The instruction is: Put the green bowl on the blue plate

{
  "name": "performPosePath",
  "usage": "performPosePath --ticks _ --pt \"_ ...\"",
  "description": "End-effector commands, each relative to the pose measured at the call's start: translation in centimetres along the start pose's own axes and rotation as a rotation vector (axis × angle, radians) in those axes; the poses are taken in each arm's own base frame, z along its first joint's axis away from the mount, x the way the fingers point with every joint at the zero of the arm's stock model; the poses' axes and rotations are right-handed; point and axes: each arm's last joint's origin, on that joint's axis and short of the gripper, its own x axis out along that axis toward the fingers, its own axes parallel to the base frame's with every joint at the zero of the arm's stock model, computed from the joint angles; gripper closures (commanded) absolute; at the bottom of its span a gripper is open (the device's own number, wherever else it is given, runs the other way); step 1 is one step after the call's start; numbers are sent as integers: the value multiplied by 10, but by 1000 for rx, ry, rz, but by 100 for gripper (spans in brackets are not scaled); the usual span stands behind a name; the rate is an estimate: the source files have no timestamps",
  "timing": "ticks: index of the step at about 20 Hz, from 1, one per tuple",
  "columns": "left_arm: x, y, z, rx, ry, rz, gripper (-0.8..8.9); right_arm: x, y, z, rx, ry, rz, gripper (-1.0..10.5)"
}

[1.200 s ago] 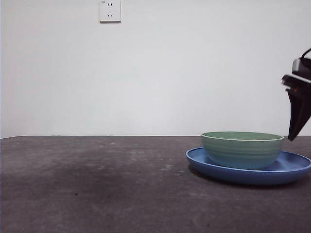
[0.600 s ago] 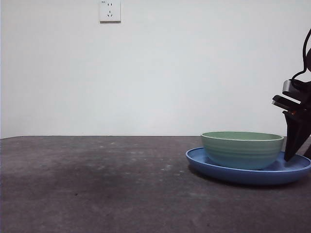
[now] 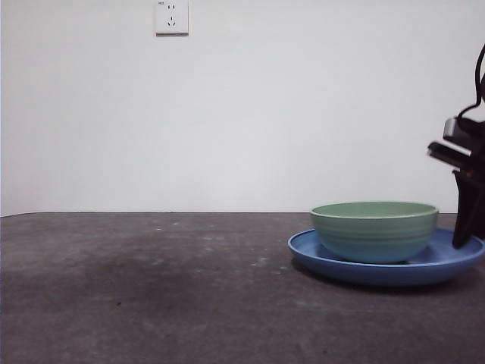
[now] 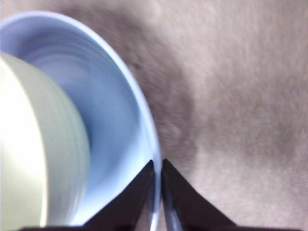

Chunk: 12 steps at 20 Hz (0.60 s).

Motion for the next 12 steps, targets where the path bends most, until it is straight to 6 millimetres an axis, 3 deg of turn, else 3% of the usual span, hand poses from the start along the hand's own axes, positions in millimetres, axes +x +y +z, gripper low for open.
performPosePath --ticks 1,6,12 --pt "1 -1 3 20 -8 -9 564 -15 7 7 -5 -62 33 935" --pt "1 -1 3 20 -8 -9 564 -37 25 8 -5 -137 146 935" --pt "1 -1 3 21 -8 -9 564 -27 65 5 -52 -135 214 935"
